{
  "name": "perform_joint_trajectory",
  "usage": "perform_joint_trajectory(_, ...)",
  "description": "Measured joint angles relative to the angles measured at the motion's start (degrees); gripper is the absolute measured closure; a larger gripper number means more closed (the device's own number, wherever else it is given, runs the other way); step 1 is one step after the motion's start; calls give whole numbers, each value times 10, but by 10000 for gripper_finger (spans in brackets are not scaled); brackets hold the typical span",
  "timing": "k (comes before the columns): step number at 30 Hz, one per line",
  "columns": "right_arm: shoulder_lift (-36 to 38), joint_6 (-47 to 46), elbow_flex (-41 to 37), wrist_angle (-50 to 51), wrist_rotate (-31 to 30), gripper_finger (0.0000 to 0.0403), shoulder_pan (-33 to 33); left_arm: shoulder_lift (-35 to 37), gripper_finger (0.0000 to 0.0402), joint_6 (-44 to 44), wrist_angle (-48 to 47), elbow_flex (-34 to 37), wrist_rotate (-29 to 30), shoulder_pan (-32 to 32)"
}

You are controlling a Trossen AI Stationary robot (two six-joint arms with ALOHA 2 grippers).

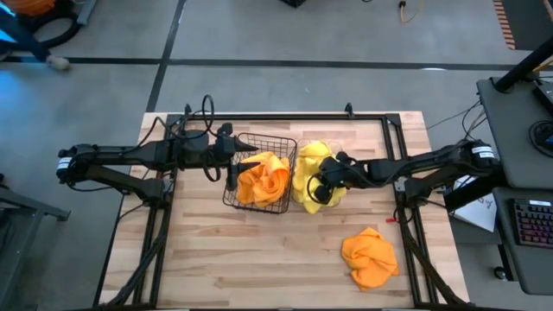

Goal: Sort microfiber towel by color & place in baskets
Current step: Put the yellow microfiber towel into the transparent bin, then put the orange microfiber towel into the wire basket

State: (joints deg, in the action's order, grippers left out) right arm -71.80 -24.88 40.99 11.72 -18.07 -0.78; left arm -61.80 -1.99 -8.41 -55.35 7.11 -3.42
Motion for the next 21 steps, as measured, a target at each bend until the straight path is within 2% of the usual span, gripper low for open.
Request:
perform_joint_trajectory(4,9,1,32,34,5,390,0,0,212,7,-1,0,0,0)
perform_joint_trajectory(9,8,-6,95,144,5,372,0,-1,212,10,-1,5,0,3)
perform_joint_trajectory(18,8,-31,228,315,6,248,19,1,242,11,49,50,0,44)
perform_joint_trajectory(21,8,-70,277,390,34,213,39,6,249,16,56,59,0,60)
